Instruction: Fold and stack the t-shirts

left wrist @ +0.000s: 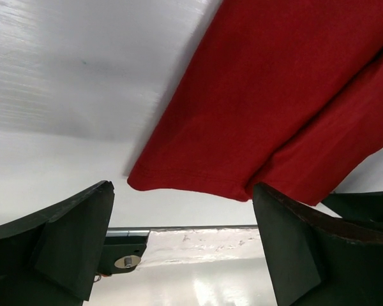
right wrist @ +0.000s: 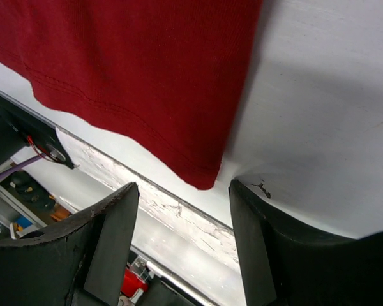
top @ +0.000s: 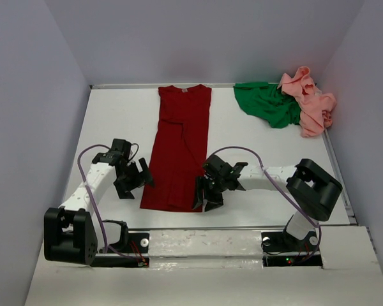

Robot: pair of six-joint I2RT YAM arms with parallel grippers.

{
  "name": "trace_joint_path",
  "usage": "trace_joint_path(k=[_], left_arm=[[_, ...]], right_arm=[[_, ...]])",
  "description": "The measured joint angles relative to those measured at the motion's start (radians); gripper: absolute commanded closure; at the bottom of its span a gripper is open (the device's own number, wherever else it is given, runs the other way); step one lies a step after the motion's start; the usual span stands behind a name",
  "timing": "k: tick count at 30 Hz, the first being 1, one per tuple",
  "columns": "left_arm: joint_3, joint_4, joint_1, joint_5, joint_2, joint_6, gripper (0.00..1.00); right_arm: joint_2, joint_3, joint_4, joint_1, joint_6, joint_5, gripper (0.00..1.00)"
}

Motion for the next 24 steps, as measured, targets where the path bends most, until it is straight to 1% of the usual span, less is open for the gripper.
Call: trace_joint_path(k=[4, 7, 10, 11, 19, 22, 24], left_arm=[[-0.035, 0.029, -0.003, 0.036, 0.005, 0.001, 0.01], [-0.058, 0.038, -0.010, 0.049, 0.005, -0.005, 0.01], [-0.061, 0.046, -0.017, 0.051, 0.003, -0.015, 0.01], [-0.061, 0.048, -0.018, 0.051, 0.002, -0.019, 0.01], [-0.061, 0.055, -0.053, 0.034, 0.010, -0.068, 0.01], [-0.061, 0.055, -0.065, 0.024, 0.020, -0.079, 0.01], [-0.061, 0.055, -0.067, 0.020, 0.026, -0.081, 0.01]], right_arm=[[0.000, 0.003, -0.006, 0.000, -0.003, 0.004, 0.37], [0.000, 0.007, -0.016, 0.000, -0.007, 0.010, 0.41], [0.005, 0.010, -0.024, 0.000, -0.011, 0.013, 0.48], [0.009, 0.011, -0.025, 0.000, -0.012, 0.014, 0.53], [0.032, 0.023, -0.021, 0.000, -0.015, 0.005, 0.55], [0.039, 0.026, -0.019, 0.000, -0.016, -0.001, 0.63], [0.046, 0.026, -0.018, 0.000, -0.018, -0.005, 0.84]])
